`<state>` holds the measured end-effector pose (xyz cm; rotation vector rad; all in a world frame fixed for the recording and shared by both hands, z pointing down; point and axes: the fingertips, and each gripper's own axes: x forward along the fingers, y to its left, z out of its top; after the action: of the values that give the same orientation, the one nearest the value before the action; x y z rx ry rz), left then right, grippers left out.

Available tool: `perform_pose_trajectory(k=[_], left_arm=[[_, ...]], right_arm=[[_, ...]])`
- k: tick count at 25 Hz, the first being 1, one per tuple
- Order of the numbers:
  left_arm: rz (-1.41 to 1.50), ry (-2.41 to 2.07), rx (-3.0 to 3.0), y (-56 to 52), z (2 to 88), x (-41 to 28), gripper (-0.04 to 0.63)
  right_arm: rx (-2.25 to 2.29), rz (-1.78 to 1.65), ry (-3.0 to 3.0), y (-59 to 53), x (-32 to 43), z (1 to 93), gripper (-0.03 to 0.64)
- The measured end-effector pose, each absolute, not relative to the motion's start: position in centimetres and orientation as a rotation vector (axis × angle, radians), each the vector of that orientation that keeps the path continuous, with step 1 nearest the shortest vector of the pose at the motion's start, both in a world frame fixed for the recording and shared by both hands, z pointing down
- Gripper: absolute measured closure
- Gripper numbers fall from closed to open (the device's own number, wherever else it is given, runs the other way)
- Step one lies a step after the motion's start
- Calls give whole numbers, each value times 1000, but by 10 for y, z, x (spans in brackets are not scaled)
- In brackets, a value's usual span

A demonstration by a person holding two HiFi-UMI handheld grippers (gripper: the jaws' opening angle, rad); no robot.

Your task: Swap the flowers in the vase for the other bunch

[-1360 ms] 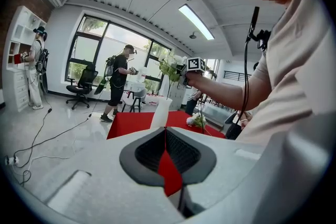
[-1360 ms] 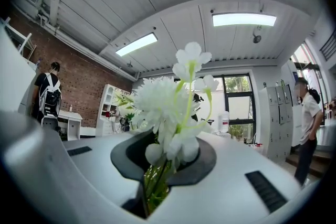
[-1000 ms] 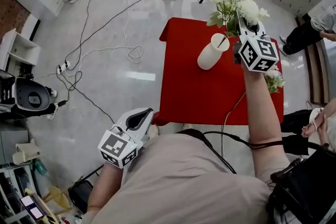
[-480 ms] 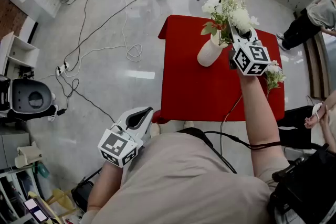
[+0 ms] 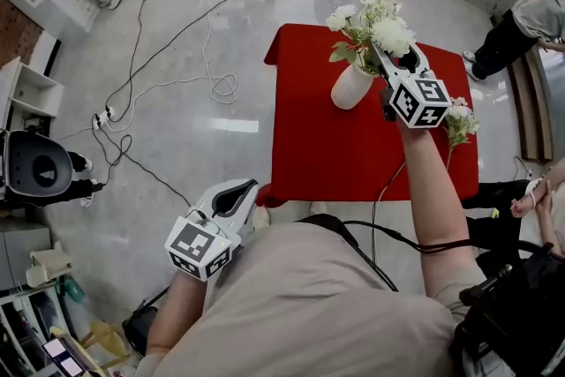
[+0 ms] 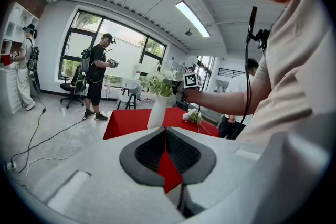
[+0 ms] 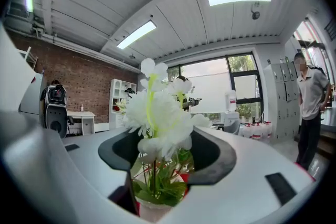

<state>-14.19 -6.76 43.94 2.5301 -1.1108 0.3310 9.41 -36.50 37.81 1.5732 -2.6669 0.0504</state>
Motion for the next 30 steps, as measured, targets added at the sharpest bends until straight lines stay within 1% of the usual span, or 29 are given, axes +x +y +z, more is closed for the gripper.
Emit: perform_pose_trajectory(k=[1,16,30], left_arm=[[331,-1108,2532,-68,439,-141,588],[330,-1059,2548,-73,428,-139,588],[347,-929,2597,-66,433,-133,588]], right_arm=[[1572,59,-2665,-365,95,379,345],[1596,139,-2621,-352,103,390,339],[1666,203,-2521,-297,119,420,339]])
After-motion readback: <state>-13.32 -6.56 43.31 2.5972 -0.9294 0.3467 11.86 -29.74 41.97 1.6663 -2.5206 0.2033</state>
